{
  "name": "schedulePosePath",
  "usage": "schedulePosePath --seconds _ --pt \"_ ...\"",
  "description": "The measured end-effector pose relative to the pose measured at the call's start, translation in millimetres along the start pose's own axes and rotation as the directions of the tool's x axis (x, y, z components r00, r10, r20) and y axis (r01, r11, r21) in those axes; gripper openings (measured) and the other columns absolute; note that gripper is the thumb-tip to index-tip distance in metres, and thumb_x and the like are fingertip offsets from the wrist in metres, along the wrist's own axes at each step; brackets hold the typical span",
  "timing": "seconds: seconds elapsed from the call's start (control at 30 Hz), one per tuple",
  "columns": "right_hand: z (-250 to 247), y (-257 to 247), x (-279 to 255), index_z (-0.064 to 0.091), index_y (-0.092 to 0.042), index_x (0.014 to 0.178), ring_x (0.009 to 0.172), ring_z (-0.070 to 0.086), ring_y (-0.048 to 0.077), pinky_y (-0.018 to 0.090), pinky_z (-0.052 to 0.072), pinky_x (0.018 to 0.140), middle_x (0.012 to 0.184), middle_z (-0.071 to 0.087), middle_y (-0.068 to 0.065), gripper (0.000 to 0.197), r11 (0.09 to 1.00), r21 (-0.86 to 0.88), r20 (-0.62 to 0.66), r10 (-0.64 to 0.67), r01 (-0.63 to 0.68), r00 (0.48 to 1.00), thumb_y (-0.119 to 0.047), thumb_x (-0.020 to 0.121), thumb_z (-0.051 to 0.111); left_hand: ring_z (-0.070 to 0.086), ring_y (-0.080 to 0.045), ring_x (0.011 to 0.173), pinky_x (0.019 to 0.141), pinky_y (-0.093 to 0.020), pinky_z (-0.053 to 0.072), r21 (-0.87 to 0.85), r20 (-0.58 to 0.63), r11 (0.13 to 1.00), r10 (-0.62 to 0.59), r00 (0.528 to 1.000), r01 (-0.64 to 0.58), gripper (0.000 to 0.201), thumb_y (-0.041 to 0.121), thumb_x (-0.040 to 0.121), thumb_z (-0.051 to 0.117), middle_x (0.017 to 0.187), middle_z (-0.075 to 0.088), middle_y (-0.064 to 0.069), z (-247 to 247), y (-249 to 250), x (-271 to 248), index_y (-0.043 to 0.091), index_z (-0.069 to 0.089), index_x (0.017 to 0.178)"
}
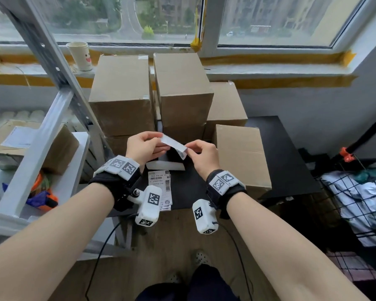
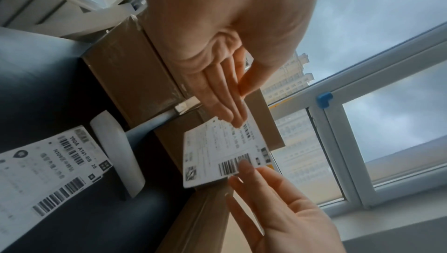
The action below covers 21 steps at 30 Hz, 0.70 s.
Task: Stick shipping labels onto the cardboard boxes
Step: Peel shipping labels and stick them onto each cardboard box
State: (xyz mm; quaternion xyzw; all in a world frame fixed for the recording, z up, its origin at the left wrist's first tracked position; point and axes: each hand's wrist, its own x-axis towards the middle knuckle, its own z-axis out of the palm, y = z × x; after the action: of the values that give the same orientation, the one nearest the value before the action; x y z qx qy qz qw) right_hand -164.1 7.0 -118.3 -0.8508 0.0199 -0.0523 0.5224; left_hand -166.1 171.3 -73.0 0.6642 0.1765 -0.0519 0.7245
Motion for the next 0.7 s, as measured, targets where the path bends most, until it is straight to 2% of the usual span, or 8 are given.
schedulePosePath --seconds 0.07,0.17,0.27,0.33,0.4,0.47,0.6,0.7 --pt "-10.3 1.5 -0.1 0.072 -0.013 0.086 0.075 0.062 0.01 0.022 0.05 0.07 0.079 0.068 -0.003 0.006 0.999 0.023 -0.042 0.031 -0.03 0.999 -0.015 0.084 0.067 0.073 -0.016 0.068 0.068 -0.024 0.06 0.01 0.035 1.0 -0.026 0.999 0.026 0.009 0.009 0.091 0.056 0.089 0.071 -0.017 7.5 3.9 -2.1 0.007 0.065 0.092" --pt "-27.4 3.2 0.7 0.07 -0.011 0.087 0.077 0.064 0.014 0.028 0.055 0.074 0.081 0.068 0.001 0.007 0.996 0.061 -0.084 0.062 -0.057 0.995 -0.018 0.084 0.069 0.071 -0.016 0.064 0.068 -0.026 0.058 0.066 0.09 0.997 -0.038 0.995 0.032 0.018 0.021 0.09 0.059 0.088 0.072 -0.014 21.1 11.2 -3.6 0.005 0.066 0.095" --pt "-47.3 4.3 2.4 0.07 -0.011 0.087 0.079 0.066 0.018 0.033 0.057 0.076 0.085 0.07 0.006 0.01 0.984 0.135 -0.082 0.125 -0.113 0.989 -0.02 0.083 0.071 0.069 -0.014 0.073 0.064 -0.022 0.058 0.181 0.107 0.981 0.046 0.993 -0.065 0.021 0.024 0.086 0.066 0.091 0.071 -0.009 36.6 12.5 -1.4 0.008 0.068 0.099" --pt "-62.6 4.9 2.5 0.069 -0.008 0.089 0.081 0.066 0.02 0.035 0.058 0.077 0.088 0.07 0.011 0.012 0.966 0.209 -0.069 0.172 -0.155 0.983 -0.018 0.083 0.07 0.066 -0.013 0.082 0.067 -0.022 0.057 0.254 0.118 0.958 0.107 0.987 -0.134 0.025 0.023 0.082 0.071 0.091 0.069 -0.006 47.6 10.2 1.6 0.008 0.068 0.101" --pt "-80.0 6.6 2.2 0.068 -0.004 0.094 0.082 0.065 0.02 0.031 0.058 0.076 0.093 0.07 0.014 0.015 0.951 0.25 -0.058 0.202 -0.182 0.978 -0.015 0.085 0.068 0.064 -0.013 0.087 0.073 -0.026 0.057 0.303 0.149 0.941 0.112 0.982 -0.154 0.026 0.021 0.08 0.072 0.091 0.068 -0.006 59.7 6.8 4.6 0.006 0.068 0.1" --pt "-96.1 12.0 3.0 0.067 -0.001 0.098 0.084 0.065 0.019 0.026 0.056 0.074 0.096 0.07 0.015 0.017 0.946 0.254 -0.063 0.223 -0.2 0.973 -0.012 0.086 0.066 0.063 -0.014 0.083 0.075 -0.028 0.057 0.332 0.192 0.934 0.072 0.979 -0.134 0.024 0.02 0.08 0.073 0.088 0.068 -0.007 72.4 2.2 7.4 0.005 0.069 0.098" --pt "-123.2 27.1 10.3 0.066 -0.003 0.094 0.085 0.066 0.022 0.029 0.057 0.077 0.097 0.07 0.018 0.01 0.928 0.281 -0.074 0.277 -0.247 0.958 -0.009 0.086 0.066 0.064 -0.014 0.076 0.073 -0.025 0.056 0.376 0.279 0.924 -0.044 0.959 -0.067 0.01 0.018 0.082 0.071 0.084 0.069 -0.006 101.4 -7.6 10.7 0.01 0.069 0.089" --pt "-138.2 38.1 16.8 0.067 0.0 0.096 0.078 0.066 0.017 0.018 0.056 0.069 0.096 0.07 0.017 0.013 0.92 0.281 -0.068 0.302 -0.272 0.951 -0.007 0.085 0.066 0.066 -0.015 0.075 0.07 -0.023 0.057 0.363 0.326 0.931 -0.085 0.941 -0.042 0.002 0.014 0.083 0.069 0.083 0.07 -0.006 122.5 -16.3 13.5 0.015 0.067 0.082"
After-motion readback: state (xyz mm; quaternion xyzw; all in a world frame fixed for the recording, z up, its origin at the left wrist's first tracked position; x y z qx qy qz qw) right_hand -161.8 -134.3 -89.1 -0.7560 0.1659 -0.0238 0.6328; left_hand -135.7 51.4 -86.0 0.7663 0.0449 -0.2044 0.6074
